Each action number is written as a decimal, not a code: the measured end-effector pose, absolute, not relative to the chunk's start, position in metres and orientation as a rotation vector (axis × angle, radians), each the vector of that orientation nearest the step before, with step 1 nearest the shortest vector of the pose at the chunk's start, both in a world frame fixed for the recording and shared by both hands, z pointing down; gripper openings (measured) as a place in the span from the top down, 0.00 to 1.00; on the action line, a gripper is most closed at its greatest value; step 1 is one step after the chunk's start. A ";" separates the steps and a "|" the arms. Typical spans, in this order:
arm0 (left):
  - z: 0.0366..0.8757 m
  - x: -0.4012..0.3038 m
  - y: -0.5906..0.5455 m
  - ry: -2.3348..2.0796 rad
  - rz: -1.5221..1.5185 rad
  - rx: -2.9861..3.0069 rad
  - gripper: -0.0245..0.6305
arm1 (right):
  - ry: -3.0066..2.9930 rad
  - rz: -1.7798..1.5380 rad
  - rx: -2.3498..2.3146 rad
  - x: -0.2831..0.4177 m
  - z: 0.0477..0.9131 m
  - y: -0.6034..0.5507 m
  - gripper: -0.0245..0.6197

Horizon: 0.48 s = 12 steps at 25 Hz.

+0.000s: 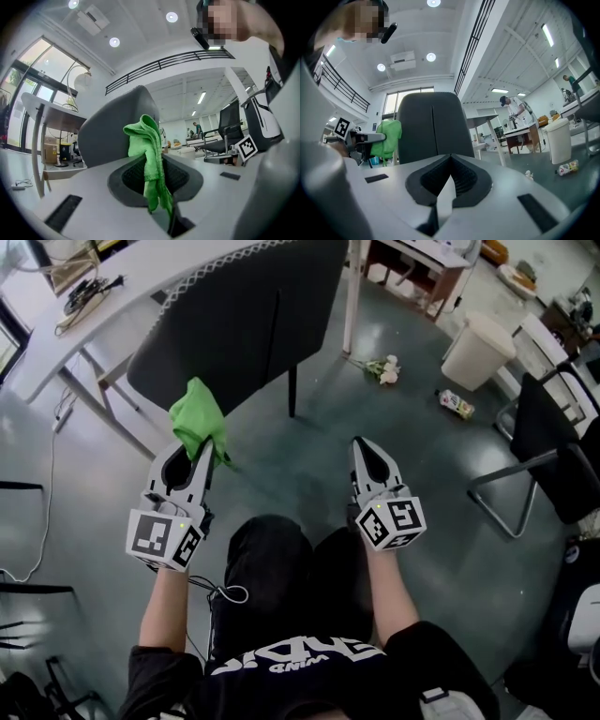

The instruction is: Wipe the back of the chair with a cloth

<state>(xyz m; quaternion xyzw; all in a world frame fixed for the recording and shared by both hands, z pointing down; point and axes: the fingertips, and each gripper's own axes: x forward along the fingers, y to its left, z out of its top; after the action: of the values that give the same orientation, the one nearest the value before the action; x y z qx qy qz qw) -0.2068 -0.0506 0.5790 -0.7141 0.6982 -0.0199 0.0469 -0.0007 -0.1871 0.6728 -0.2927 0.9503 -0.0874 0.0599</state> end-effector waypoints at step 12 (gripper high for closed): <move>0.585 -0.228 -0.063 2.151 -0.073 -2.144 0.86 | 2.884 -0.262 -0.886 -0.003 0.674 -0.186 0.97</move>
<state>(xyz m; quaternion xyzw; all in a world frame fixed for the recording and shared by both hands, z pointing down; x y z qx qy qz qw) -0.2276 -0.0630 0.5847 -0.7047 0.7072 -0.0241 0.0517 -0.0033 -0.1858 0.6741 -0.2921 0.9508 -0.0862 0.0567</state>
